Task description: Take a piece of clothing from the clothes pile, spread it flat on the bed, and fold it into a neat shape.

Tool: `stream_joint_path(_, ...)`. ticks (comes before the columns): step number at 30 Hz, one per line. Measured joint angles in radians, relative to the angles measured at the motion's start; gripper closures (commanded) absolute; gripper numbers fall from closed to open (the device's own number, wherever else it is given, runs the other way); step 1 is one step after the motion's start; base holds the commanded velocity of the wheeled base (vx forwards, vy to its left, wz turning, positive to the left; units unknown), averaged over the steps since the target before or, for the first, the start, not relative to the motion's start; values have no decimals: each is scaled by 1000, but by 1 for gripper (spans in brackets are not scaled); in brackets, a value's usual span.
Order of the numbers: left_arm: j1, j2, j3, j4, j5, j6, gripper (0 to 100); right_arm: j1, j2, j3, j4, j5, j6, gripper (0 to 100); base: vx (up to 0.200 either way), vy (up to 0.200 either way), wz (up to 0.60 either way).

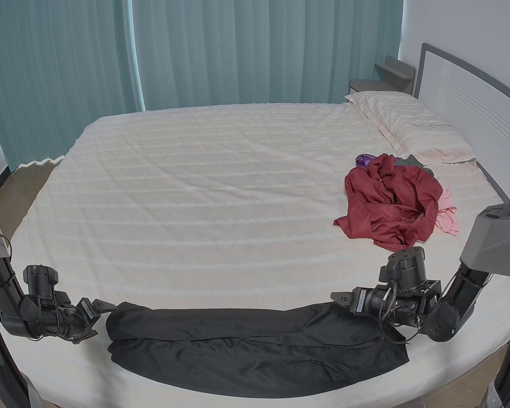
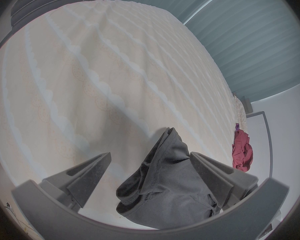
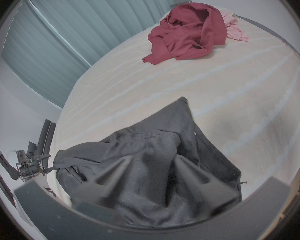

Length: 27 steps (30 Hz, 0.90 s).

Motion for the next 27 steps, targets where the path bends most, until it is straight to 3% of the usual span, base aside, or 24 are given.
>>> stream_joint_path(4,0,-1,1,0,-1,0,0,36,43,-80,21,3,-55,0,0,0,0)
stream_joint_path(14,-1,-1,3,0,-1,0,0,108,133,-195,111,3,-95,0,0,0,0)
stream_joint_path(15,-1,-1,3,0,-1,0,0,109,137,-198,119,3,-101,100,0,0,0)
stream_joint_path(27,-1,-1,2,0,-1,1,0,131,160,-241,131,-7,-118,100,0,0,0)
